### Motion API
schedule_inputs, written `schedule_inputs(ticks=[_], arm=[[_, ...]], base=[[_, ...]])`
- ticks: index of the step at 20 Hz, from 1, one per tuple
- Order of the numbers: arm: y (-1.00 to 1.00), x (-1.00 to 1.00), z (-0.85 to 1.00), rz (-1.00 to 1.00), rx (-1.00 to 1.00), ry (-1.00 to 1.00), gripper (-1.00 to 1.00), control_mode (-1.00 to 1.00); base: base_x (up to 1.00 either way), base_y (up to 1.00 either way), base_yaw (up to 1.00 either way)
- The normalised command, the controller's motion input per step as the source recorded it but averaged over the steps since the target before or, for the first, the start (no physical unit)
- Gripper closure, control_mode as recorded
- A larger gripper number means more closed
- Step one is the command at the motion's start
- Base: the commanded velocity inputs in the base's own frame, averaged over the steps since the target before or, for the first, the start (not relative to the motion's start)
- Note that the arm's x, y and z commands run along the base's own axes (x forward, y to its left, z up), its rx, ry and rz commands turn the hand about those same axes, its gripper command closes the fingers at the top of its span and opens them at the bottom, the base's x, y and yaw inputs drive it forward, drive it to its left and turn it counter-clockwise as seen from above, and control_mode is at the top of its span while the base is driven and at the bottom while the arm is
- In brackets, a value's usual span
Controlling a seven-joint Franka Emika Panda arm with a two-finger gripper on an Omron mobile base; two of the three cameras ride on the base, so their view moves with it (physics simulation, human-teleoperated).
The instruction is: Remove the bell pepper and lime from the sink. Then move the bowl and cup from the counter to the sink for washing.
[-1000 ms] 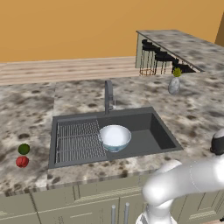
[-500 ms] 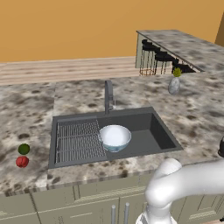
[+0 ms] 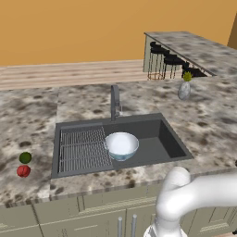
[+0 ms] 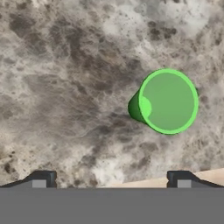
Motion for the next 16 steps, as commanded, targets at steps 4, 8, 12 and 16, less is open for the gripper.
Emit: schedule_inputs(ticks=[4,8,12,16], arm=[[-0.05,0.02,-0.12,0.01,0.03,0.03,-1.0,-1.0],[-0.04,0.05,-0.12,0.02,0.03,0.02,-1.0,-1.0],[-0.06,0.07,-0.13,0.04,0.02,0.0,-1.0,-1.0],[-0.04,0.04,-0.15,0.04,0.02,0.0,-1.0,-1.0]], base=[[0.0,0.0,0.0],[0.0,0.0,0.0],[0.0,0.0,0.0],[0.0,0.0,0.0]])
